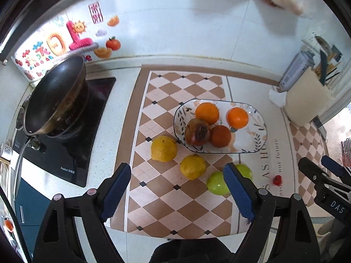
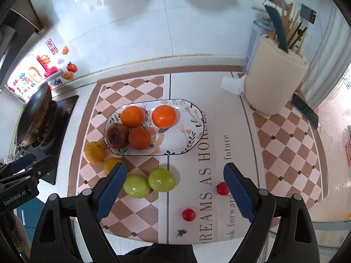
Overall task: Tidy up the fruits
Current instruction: 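Withdraw both tools and move toward the lemons and green apples, then grasp a lemon with the left gripper while right grasps a green apple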
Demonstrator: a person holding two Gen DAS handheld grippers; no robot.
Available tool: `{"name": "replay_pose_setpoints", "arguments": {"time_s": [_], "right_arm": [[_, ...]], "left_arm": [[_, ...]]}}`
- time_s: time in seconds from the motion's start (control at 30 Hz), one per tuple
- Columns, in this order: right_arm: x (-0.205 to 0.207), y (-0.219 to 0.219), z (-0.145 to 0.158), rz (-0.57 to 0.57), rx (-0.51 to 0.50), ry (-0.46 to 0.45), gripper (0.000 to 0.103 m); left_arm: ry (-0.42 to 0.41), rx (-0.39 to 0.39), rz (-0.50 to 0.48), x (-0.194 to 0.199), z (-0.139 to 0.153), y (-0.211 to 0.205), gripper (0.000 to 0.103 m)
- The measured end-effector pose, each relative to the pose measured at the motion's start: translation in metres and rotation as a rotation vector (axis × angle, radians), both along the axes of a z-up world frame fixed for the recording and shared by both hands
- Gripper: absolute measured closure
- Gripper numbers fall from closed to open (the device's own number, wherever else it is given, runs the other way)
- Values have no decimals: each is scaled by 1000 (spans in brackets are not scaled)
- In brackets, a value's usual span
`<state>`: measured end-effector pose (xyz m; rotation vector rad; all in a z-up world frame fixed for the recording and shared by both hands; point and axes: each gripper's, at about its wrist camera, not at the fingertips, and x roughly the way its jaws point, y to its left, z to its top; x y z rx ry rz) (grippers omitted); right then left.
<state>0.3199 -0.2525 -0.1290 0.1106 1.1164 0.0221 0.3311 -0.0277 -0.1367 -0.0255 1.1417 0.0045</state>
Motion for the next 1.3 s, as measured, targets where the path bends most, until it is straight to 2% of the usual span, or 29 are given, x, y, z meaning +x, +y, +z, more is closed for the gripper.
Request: {"name": "replay_pose_setpoints", "arguments": {"time_s": [0.2, 0.37, 0.57, 0.8, 0.9, 0.93, 0.97, 1.0, 1.2, 1.3], "right_arm": [[-25, -1, 29, -3, 20, -49, 11], [-40, -1, 48, -13, 15, -90, 11], [-47, -4, 57, -20, 27, -102, 11], [-35, -6, 49, -13, 61, -81, 11], [-24, -8, 31, -10, 92, -43, 11], [-19, -8, 22, -8, 104, -30, 11], [-13, -8, 11, -4, 123, -5, 11], [-5, -8, -3, 1, 140, 27, 11], [32, -5, -95, -10, 257, 205, 11], [47, -4, -141, -42, 310, 291, 11]], "left_arm": [[-46, 0, -18, -25, 24, -5, 17], [-73, -2, -23, -38, 34, -8, 17], [-102, 13, -19, -46, 37, -11, 17], [-113, 10, -5, -41, 38, -12, 17], [-109, 18, 7, -33, 33, -9, 17], [-104, 33, 12, -29, 30, -8, 13], [-98, 53, 21, -25, 25, -6, 4], [-93, 72, 31, -19, 19, -4, 2], [-1, 131, 92, 10, -26, 15, 2], [89, 84, 118, 26, -57, 25, 2]]}}
